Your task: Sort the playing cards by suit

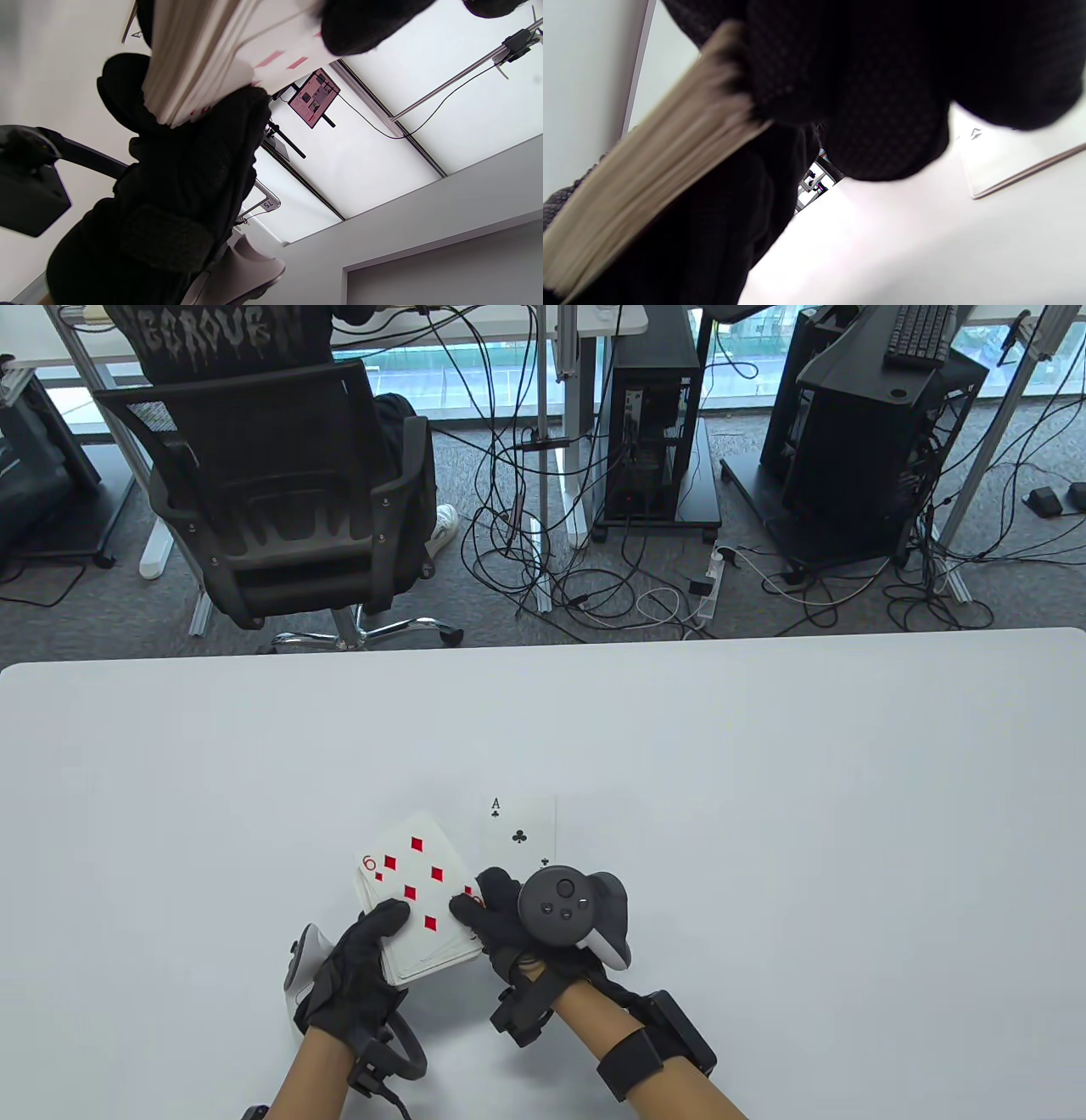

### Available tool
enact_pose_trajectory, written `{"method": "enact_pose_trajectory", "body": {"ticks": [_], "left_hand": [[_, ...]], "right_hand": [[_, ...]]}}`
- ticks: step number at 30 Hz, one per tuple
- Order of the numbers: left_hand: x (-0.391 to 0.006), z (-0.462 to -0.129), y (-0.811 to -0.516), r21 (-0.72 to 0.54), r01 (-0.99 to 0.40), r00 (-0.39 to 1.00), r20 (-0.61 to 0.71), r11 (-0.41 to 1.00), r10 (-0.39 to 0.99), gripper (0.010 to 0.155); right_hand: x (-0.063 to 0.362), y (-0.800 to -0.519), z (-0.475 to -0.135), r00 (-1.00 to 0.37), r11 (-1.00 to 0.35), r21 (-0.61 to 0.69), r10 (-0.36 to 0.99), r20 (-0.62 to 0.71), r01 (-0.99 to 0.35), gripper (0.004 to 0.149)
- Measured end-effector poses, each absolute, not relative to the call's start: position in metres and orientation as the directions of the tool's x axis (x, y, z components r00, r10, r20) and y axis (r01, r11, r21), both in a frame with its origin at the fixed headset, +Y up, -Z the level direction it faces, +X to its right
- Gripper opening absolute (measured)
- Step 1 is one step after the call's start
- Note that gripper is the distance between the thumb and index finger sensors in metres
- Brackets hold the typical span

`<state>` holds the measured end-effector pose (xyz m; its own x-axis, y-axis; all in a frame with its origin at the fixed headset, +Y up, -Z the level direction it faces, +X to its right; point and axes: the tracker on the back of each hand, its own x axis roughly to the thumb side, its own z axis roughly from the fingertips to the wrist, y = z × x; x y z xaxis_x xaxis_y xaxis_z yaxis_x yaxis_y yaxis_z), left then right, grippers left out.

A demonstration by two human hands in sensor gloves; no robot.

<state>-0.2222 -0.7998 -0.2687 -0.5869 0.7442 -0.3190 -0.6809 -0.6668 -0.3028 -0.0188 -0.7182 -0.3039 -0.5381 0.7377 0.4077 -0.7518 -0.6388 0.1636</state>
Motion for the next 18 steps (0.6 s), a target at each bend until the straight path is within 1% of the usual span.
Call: {"method": "enact_pose_trajectory", "body": {"ticks": [5,7,9,11,12,14,16,18], "left_hand": [[-0.223,-0.269,-0.801,-0.306,-0.686,-0.575,-0.327,-0.66,0.75,0.065],[-0.224,-0.269,-0.801,-0.296,-0.681,-0.587,-0.325,-0.669,0.741,0.065],[-0.224,-0.269,-0.8,-0.291,-0.679,-0.594,-0.321,-0.674,0.737,0.065],[-0.224,-0.27,-0.8,-0.289,-0.678,-0.598,-0.319,-0.676,0.735,0.064],[-0.224,-0.27,-0.8,-0.288,-0.677,-0.6,-0.319,-0.678,0.734,0.065],[-0.224,-0.27,-0.8,-0.284,-0.673,-0.605,-0.319,-0.682,0.73,0.064],[-0.224,-0.27,-0.8,-0.28,-0.674,-0.606,-0.32,-0.683,0.729,0.065],[-0.224,-0.27,-0.8,-0.277,-0.678,-0.602,-0.322,-0.681,0.73,0.064]], "right_hand": [[-0.008,-0.718,-0.314,-0.558,-0.636,0.151,0.749,0.357,-0.757,0.04],[0.006,-0.719,-0.324,-0.553,-0.61,0.134,0.774,0.308,-0.781,0.04],[0.021,-0.723,-0.335,-0.456,-0.494,0.16,0.861,0.223,-0.855,0.04],[0.039,-0.727,-0.344,-0.36,-0.376,0.116,0.923,0.137,-0.919,0.04],[0.048,-0.728,-0.347,-0.339,-0.35,0.09,0.934,0.118,-0.933,0.039],[0.071,-0.73,-0.356,-0.386,-0.389,0.007,0.916,0.105,-0.921,0.04],[0.099,-0.735,-0.363,-0.508,-0.503,-0.092,0.861,0.035,-0.859,0.04],[0.119,-0.741,-0.367,-0.591,-0.592,-0.147,0.805,-0.057,-0.792,0.04]]}}
